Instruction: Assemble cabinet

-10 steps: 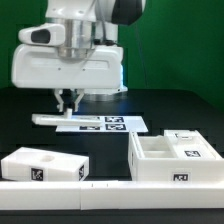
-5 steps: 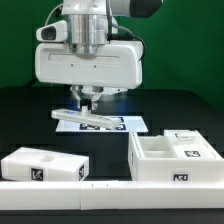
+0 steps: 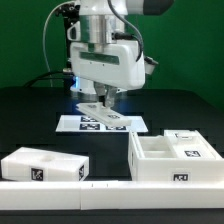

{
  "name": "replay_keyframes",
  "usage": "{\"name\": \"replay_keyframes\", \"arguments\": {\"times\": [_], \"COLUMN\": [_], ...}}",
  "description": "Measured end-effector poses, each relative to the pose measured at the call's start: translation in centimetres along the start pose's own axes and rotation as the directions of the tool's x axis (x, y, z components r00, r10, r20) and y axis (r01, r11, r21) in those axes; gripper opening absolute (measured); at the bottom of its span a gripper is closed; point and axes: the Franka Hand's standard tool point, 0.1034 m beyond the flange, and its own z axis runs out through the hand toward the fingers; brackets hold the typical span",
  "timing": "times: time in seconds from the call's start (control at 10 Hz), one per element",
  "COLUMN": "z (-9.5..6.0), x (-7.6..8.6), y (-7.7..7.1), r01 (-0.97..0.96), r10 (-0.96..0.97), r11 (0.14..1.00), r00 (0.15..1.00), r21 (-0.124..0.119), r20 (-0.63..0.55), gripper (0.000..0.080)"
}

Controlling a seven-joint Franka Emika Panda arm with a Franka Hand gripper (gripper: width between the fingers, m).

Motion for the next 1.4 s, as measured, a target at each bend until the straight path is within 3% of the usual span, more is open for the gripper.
{"name": "replay_keyframes", "arguments": {"times": [0.2,0.5,0.7,0.9,1.2,1.4], "z": [0.4,0.5,-0.1,0.2,0.4,0.2], "x": [-1.1,-1.4,-2.8,-3.9,-4.0,-5.5], "y": [-1.1,-1.0,-1.8,-2.5,-2.4,-3.0], "r01": [-0.194,-0.232,-0.362,-0.488,-0.446,-0.404], "r10": [0.194,0.232,0.362,0.488,0.445,0.404], "r11": [0.981,0.973,0.932,0.873,0.895,0.915], "r00": [0.981,0.972,0.93,0.87,0.893,0.912], "r21": [0.013,0.012,-0.007,-0.007,-0.008,-0.024], "r20": [0.023,0.033,0.063,0.066,0.067,0.072], "gripper": [0.0062,0.0062,0.0062,0.0062,0.0062,0.0062]}}
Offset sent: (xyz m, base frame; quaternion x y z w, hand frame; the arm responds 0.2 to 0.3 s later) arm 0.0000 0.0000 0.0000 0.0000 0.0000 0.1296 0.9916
